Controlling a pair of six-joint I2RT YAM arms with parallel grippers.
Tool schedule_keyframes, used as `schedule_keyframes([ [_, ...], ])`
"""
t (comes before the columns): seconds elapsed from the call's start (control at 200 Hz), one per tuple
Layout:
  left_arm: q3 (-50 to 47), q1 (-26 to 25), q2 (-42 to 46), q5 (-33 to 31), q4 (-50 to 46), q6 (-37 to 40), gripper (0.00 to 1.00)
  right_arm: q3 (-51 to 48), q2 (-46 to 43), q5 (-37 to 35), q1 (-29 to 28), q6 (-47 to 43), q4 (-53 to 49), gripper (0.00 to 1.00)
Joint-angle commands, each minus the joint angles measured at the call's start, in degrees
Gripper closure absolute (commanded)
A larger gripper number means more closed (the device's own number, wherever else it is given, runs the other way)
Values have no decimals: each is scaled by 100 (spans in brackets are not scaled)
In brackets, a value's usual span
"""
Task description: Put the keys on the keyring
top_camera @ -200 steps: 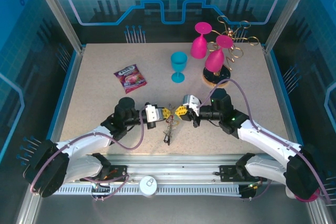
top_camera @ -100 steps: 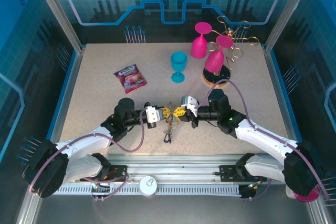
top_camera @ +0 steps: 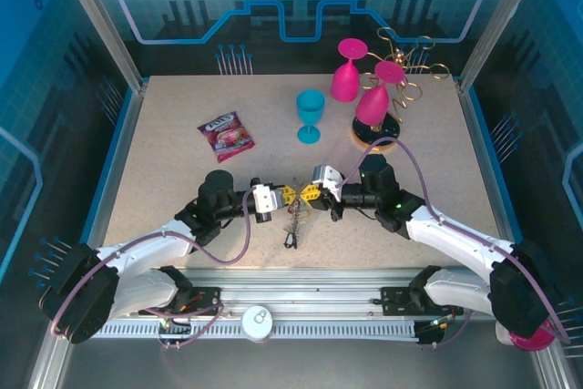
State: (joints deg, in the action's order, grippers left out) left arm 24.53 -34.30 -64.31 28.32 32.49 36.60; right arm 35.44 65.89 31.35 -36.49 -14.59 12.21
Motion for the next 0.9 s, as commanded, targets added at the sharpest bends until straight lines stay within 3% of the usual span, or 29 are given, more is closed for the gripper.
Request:
schedule_keyframes([
  [0.0,22,-42,165,89,208,155,100,59,30,-162,-95,83,278,100],
  [0.55,44,-44,143,109,168,172,100,13,73,-267,-95,257,634,100],
  [0.896,25,-47,204,69,221,220,100,120,157,-1141,-101,568,459,100],
])
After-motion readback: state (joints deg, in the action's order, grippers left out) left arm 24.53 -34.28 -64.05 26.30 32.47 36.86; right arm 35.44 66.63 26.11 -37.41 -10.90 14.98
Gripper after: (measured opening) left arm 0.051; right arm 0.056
